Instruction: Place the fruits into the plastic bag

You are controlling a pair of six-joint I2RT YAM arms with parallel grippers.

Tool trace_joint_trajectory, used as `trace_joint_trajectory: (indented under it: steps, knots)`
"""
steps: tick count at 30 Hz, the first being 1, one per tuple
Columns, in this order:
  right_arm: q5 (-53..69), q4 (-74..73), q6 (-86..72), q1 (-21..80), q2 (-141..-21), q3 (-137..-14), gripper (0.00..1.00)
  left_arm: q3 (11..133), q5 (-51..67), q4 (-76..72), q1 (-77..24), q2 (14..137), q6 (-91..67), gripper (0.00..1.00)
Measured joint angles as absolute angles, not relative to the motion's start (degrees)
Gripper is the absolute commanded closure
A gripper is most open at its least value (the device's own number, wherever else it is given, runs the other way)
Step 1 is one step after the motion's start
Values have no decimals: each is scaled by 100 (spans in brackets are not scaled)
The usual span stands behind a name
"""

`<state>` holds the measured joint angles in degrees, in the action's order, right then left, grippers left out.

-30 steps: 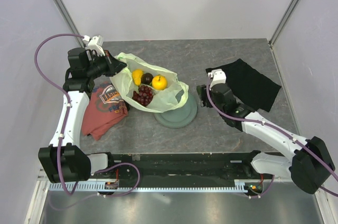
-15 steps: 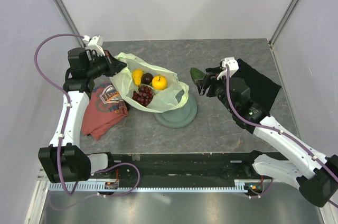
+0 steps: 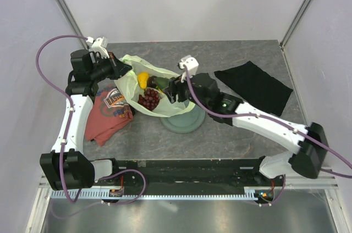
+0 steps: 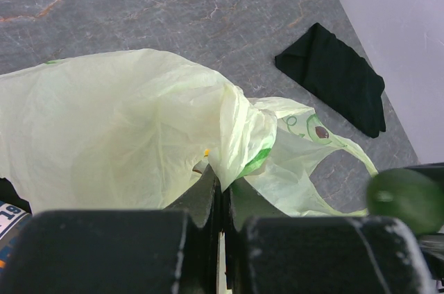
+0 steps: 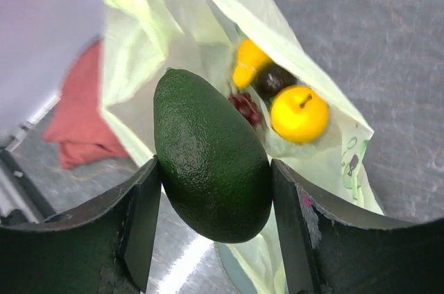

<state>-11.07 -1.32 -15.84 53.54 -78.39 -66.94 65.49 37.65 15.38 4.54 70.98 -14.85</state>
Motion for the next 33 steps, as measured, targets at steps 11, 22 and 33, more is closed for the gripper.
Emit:
trace_joint_trajectory:
  steps: [11, 22, 33]
  knots:
    - [-1291, -1048, -1470, 5347, -9918, -8322, 78, 6549, 3767, 1540, 491, 7098, -1485, 98]
    - [-1979, -1813, -1317, 5349, -11314, -9585, 76, 6549, 3785, 1540, 517, 7098, -1485, 99]
    - [-2241, -1896, -1223, 5262, -12250, -10420, 73, 6549, 3804, 1540, 517, 7098, -1487, 98]
